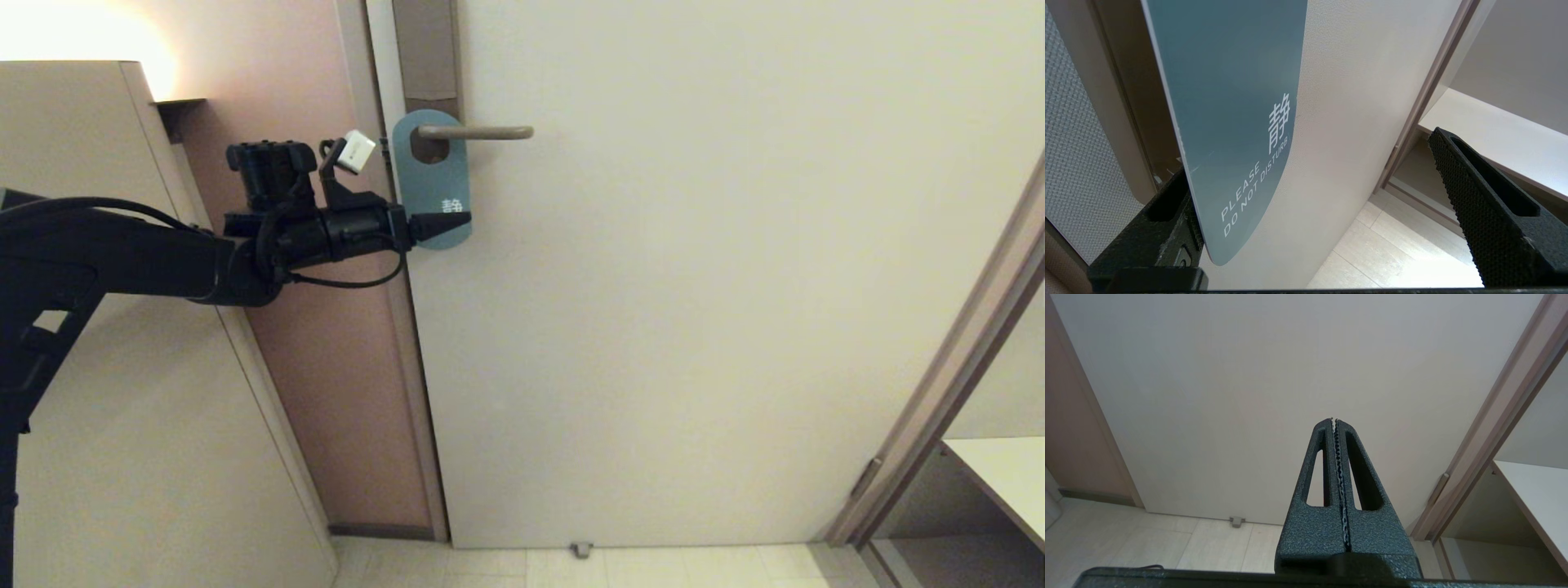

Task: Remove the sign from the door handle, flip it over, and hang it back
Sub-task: Take down the sign

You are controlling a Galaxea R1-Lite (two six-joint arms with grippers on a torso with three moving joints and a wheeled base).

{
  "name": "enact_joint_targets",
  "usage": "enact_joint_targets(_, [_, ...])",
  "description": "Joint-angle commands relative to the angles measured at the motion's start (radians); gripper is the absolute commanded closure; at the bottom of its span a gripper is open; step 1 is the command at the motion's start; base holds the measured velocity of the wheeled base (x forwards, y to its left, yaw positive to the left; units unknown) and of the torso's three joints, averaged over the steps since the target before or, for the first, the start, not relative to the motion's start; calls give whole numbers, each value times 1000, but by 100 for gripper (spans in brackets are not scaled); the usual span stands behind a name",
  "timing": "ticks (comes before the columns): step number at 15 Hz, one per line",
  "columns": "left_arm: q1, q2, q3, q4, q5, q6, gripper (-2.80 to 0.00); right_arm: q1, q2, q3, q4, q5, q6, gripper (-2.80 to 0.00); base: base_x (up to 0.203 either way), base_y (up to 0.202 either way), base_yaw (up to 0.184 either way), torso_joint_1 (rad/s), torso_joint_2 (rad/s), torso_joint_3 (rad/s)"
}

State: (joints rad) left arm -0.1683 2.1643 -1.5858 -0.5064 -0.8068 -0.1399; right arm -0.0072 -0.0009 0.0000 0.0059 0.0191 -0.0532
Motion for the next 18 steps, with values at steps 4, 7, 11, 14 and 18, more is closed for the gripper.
enact_joint_targets(4, [0,6,-8,-3,-5,0,-280,0,1,0,0,1,0,0,0,0,0,0,0,0])
enact_joint_targets(7, [0,6,-10,-1,-8,-1,0,0,1,0,0,1,0,0,0,0,0,0,0,0])
enact_joint_targets(11, [0,0,-10,-3,-8,-1,0,0,1,0,0,1,0,0,0,0,0,0,0,0])
enact_joint_targets(14, [0,-3,-10,-3,-5,0,0,0,1,0,0,1,0,0,0,0,0,0,0,0])
enact_joint_targets(18, [0,-7,-10,-3,-2,3,0,0,1,0,0,1,0,0,0,0,0,0,0,0])
